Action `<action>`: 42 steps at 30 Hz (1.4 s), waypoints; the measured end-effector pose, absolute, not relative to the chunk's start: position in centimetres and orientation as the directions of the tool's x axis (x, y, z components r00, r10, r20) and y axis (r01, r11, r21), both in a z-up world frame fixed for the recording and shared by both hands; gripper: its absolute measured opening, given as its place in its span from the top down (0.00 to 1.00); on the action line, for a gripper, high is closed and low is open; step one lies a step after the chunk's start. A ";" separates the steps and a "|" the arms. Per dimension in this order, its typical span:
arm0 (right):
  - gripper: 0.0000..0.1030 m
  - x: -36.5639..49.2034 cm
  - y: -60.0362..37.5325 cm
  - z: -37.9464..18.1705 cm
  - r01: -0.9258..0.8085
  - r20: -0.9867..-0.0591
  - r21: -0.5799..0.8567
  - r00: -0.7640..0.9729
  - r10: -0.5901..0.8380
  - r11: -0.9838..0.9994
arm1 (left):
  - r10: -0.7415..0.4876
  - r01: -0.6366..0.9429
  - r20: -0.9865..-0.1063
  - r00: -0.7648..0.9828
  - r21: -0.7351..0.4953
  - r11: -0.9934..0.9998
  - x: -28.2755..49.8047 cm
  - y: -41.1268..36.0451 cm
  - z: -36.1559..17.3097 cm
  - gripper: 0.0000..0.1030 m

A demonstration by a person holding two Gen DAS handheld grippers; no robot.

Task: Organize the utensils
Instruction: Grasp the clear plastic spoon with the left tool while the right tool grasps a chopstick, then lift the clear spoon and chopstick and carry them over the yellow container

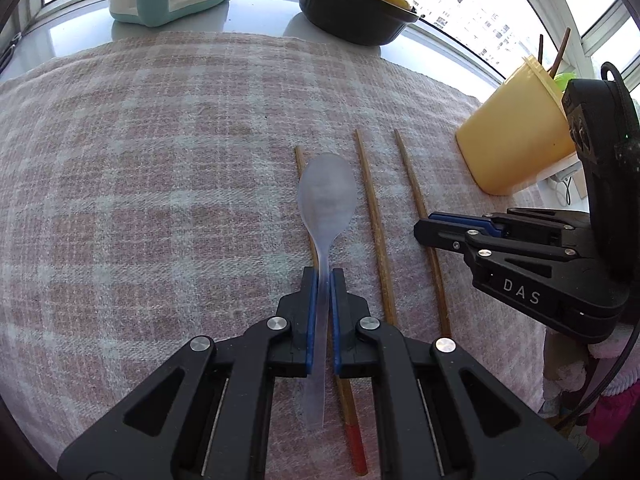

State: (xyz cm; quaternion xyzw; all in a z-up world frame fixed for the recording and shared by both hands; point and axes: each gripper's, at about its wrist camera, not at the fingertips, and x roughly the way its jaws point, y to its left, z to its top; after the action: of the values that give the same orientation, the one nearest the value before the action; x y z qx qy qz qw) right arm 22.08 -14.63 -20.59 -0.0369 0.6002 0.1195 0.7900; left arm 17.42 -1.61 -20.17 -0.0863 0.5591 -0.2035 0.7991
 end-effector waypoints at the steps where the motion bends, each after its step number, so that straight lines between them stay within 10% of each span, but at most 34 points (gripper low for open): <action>1: 0.92 22.1 -14.7 -20.6 -0.234 -0.957 0.086 0.251 0.146 0.968 | -0.421 0.224 -0.858 0.295 -0.366 0.903 17.4 -1.6 -20.1 0.96; 42: 0.97 15.0 -18.8 -15.2 -0.207 -0.880 0.207 0.388 0.275 0.956 | -0.503 0.096 -0.780 0.371 -0.507 0.857 13.2 0.8 -17.3 0.97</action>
State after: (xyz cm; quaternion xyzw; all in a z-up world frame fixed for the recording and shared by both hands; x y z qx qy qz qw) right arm 15.04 -18.77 -15.22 0.0315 0.5340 0.1448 0.8324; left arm 13.24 0.84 -17.31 -0.1924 0.5290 -0.1862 0.8053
